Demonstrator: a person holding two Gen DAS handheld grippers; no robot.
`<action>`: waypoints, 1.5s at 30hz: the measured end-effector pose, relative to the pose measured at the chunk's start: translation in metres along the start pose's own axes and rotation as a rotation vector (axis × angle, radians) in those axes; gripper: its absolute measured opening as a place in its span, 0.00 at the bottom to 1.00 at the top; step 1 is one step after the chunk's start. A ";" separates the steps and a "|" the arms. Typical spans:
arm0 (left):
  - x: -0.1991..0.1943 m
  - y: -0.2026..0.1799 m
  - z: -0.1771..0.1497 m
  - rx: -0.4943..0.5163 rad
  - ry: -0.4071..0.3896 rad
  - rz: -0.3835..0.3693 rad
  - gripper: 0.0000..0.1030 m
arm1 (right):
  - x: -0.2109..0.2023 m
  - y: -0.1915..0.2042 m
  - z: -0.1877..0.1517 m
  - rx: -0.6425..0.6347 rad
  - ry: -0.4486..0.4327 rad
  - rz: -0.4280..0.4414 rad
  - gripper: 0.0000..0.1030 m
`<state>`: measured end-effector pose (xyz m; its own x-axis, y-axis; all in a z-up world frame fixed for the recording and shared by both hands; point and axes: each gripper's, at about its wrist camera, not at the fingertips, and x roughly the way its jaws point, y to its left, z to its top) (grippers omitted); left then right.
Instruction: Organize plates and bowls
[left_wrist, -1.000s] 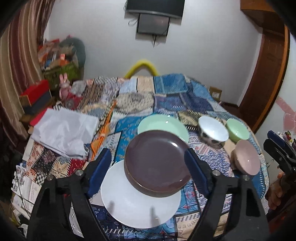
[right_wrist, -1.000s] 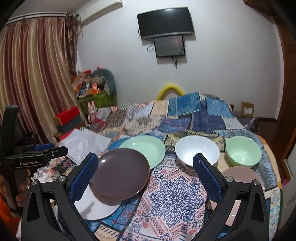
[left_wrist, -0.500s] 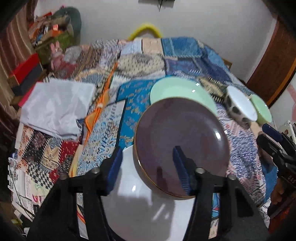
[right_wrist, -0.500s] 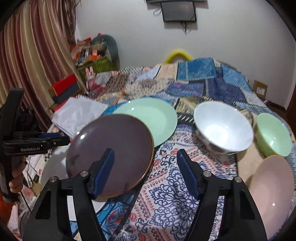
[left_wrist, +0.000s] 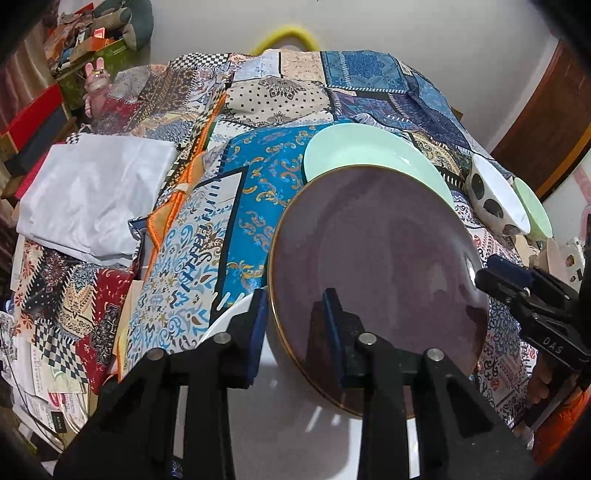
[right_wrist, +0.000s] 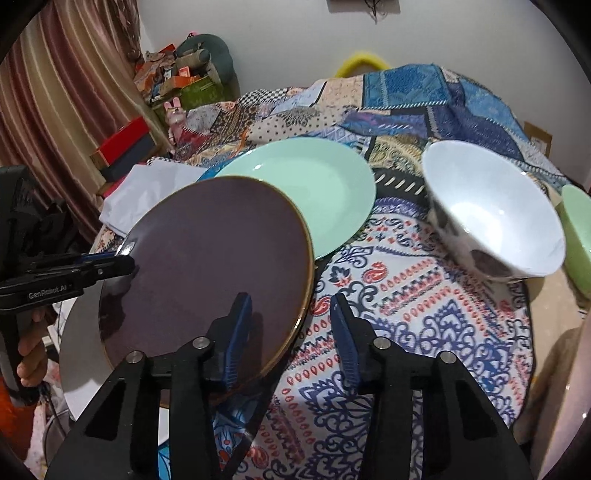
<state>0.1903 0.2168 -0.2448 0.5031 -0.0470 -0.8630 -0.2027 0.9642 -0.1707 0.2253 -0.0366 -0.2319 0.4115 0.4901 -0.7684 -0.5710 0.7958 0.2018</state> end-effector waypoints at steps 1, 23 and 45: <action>0.003 0.001 0.001 -0.006 0.004 -0.003 0.26 | 0.002 0.000 0.000 0.003 0.007 0.008 0.34; 0.005 -0.005 -0.001 0.000 0.008 -0.019 0.25 | 0.008 -0.008 -0.002 0.046 0.009 0.045 0.25; -0.039 -0.057 -0.018 0.048 -0.035 -0.040 0.25 | -0.056 -0.024 -0.025 0.083 -0.087 0.035 0.25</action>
<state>0.1667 0.1591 -0.2098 0.5392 -0.0771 -0.8386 -0.1417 0.9733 -0.1806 0.1982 -0.0919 -0.2088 0.4542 0.5443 -0.7053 -0.5266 0.8026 0.2802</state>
